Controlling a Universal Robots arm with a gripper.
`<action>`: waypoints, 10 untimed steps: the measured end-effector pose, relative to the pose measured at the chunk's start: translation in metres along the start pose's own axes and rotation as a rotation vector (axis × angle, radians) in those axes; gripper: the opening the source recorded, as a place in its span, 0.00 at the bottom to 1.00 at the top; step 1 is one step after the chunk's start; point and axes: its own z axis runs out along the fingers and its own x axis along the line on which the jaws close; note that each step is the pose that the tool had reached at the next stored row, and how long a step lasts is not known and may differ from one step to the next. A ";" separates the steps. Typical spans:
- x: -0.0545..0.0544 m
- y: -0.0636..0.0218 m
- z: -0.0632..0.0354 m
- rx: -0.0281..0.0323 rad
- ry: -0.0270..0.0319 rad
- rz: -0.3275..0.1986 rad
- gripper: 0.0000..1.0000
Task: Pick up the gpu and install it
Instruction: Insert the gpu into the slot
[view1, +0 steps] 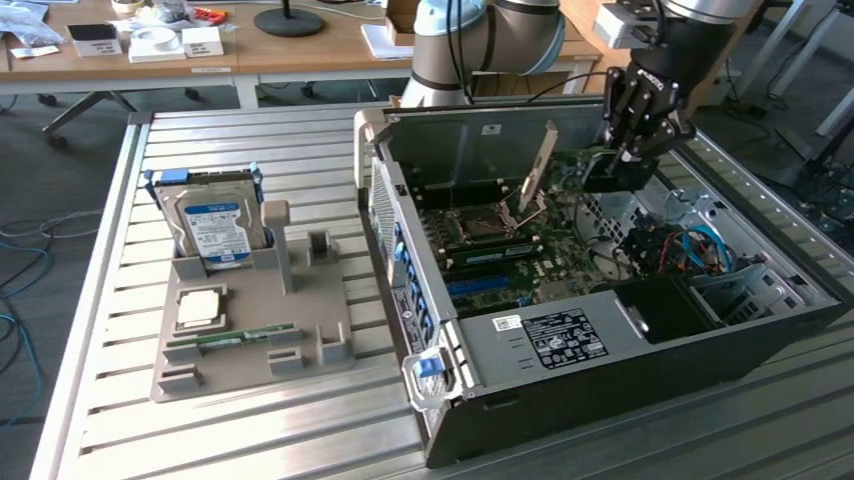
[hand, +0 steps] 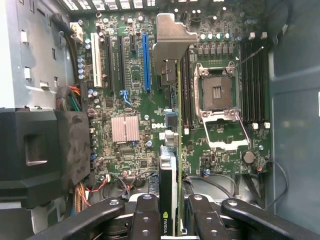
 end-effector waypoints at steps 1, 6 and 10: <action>0.000 0.0005 0.0003 0.0010 0.0001 -0.002 0.27; 0.000 0.0022 0.0033 0.0098 0.0000 -0.022 0.27; 0.001 0.0054 0.0051 0.0167 -0.0005 -0.031 0.27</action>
